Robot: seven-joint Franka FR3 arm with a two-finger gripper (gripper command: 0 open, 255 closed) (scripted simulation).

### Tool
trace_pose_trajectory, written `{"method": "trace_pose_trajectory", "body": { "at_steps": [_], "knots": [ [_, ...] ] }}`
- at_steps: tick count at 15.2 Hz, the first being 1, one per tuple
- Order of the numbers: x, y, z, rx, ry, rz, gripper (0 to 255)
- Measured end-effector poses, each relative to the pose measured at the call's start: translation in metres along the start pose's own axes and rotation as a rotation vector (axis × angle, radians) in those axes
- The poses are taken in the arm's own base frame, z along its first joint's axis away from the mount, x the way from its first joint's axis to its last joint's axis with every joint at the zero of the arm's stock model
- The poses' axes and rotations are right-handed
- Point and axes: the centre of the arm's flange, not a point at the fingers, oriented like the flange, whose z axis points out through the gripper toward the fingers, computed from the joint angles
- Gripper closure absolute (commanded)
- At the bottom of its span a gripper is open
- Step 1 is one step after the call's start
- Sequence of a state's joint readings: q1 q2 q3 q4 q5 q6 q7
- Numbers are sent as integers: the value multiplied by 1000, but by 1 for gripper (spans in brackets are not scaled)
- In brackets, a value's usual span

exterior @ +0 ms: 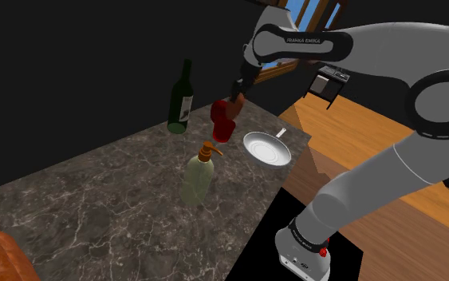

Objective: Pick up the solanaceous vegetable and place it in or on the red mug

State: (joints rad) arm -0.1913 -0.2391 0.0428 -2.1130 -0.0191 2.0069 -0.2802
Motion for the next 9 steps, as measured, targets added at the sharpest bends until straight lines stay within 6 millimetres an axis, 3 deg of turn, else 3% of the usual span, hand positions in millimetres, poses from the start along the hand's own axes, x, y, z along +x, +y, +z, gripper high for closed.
{"method": "trace_pose_trajectory", "body": {
  "at_steps": [2,9],
  "knots": [
    [-4,11,6,0,0,-1,255],
    [-8,11,41,0,0,-2,255]
  ]
}}
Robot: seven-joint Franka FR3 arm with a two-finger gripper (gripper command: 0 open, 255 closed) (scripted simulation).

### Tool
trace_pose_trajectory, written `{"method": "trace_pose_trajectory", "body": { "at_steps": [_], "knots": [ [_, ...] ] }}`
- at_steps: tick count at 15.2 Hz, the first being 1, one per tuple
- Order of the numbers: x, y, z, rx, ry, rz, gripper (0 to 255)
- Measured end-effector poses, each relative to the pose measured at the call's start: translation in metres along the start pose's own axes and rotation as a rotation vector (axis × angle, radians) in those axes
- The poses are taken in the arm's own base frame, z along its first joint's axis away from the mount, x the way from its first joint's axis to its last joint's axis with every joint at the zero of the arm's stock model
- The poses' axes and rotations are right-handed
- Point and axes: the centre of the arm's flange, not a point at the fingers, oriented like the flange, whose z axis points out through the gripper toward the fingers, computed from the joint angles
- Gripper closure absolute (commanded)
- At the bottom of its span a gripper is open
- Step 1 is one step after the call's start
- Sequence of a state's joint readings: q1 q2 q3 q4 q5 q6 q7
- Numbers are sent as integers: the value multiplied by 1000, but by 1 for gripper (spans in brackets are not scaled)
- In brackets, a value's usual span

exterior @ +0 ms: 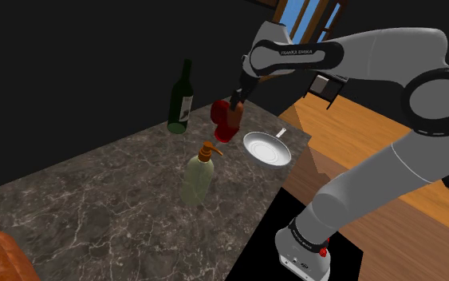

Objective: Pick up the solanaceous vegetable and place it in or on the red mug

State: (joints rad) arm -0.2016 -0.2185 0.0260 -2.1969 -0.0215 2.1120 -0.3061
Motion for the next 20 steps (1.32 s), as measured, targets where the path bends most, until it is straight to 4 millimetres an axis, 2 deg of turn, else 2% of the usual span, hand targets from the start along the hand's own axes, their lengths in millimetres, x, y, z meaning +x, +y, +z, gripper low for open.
{"method": "trace_pose_trajectory", "body": {
  "at_steps": [8,15,16,20],
  "knots": [
    [-4,0,35,-6,18,0,255],
    [-3,-2,39,-5,14,0,255],
    [-4,-2,39,-5,14,0,0],
    [-6,-1,45,0,1,0,0]
  ]
}}
